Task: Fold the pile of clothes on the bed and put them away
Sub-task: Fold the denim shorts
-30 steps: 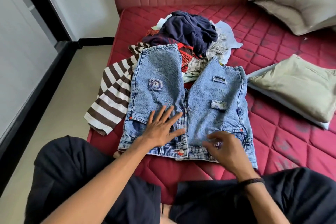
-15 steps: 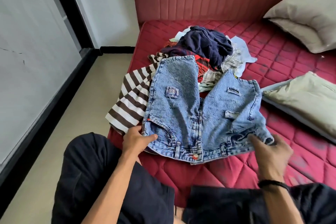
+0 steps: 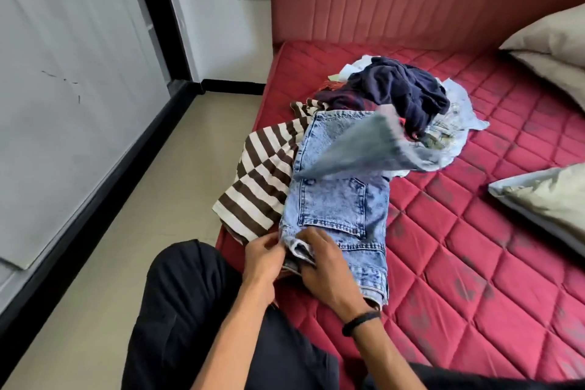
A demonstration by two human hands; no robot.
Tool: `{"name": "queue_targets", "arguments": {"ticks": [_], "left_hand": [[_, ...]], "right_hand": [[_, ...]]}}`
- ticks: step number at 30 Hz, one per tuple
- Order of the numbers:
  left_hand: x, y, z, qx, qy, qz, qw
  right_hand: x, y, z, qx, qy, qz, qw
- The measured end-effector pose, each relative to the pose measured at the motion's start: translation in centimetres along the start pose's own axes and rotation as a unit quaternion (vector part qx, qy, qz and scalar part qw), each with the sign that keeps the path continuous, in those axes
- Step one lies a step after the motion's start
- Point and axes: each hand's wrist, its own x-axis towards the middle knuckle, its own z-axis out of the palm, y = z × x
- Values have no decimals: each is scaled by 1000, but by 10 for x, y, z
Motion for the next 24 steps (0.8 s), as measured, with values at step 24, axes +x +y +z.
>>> {"name": "queue_targets", "arguments": {"ticks": [24], "left_hand": [[-60, 179, 51, 267, -90, 566, 775]], "right_hand": [[57, -198, -331, -386, 11, -139, 912]]}}
